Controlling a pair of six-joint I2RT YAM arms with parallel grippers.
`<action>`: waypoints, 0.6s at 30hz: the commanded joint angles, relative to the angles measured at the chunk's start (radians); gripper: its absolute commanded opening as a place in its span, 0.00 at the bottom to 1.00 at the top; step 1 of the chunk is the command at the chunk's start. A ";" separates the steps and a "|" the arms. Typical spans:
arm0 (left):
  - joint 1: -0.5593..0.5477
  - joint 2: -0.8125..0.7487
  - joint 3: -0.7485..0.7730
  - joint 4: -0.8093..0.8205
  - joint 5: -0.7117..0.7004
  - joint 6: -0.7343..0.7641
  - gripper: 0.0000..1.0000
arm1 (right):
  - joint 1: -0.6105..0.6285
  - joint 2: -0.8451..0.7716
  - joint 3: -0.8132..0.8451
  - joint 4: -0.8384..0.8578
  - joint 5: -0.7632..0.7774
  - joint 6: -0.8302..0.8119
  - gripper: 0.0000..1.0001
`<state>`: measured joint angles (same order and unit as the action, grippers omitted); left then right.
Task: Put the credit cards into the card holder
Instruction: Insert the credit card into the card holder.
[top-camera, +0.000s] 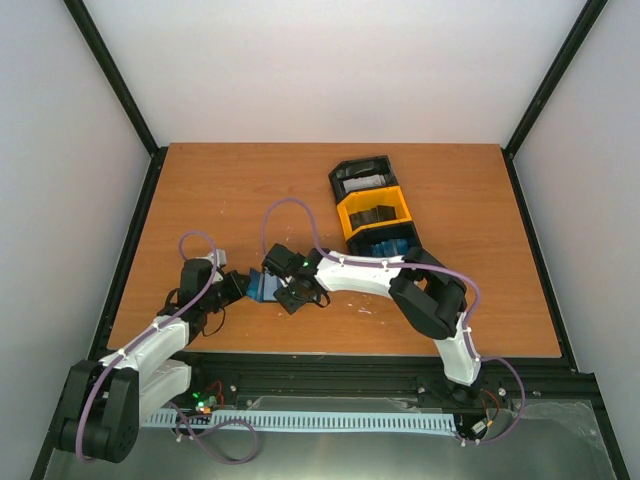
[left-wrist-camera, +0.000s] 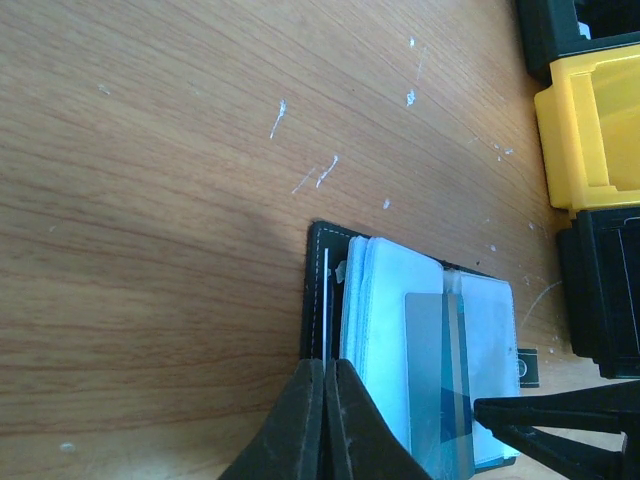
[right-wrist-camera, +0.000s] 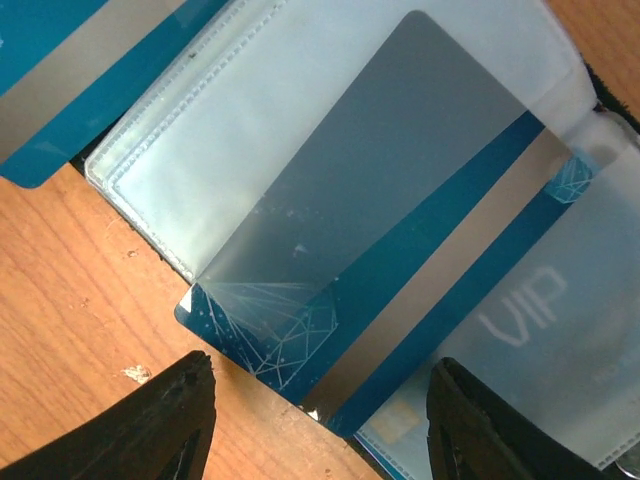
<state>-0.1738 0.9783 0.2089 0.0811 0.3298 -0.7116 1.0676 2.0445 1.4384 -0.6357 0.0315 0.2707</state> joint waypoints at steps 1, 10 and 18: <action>0.003 0.012 0.030 -0.020 0.006 0.028 0.01 | 0.009 0.003 -0.050 -0.007 -0.007 -0.046 0.58; 0.003 0.009 0.028 -0.025 0.004 0.025 0.01 | 0.009 0.031 -0.042 0.005 0.047 -0.030 0.58; 0.003 0.009 0.026 -0.025 0.007 0.023 0.01 | 0.009 0.036 -0.037 0.054 0.099 0.046 0.55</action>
<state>-0.1738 0.9802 0.2089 0.0811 0.3290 -0.7116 1.0725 2.0392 1.4185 -0.5953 0.0765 0.2604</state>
